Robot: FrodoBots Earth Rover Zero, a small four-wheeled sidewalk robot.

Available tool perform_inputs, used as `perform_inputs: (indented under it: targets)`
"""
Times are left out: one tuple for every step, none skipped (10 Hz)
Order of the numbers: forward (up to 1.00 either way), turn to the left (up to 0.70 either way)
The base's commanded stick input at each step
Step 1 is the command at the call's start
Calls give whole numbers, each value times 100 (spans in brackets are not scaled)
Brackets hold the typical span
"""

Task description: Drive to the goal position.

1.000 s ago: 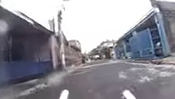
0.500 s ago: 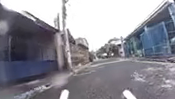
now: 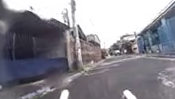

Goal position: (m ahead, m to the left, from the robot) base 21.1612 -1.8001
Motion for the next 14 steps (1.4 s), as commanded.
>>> perform_inputs:
  targets:
    - [100,-40]
    - [100,-40]
    - [100,-40]
    - [100,-40]
    - [100,-40]
    - [100,-40]
    - [100,-40]
    - [100,-40]
    - [100,-40]
    - [100,10]
    - [100,12]
    - [100,17]
    - [100,5]
    - [100,12]
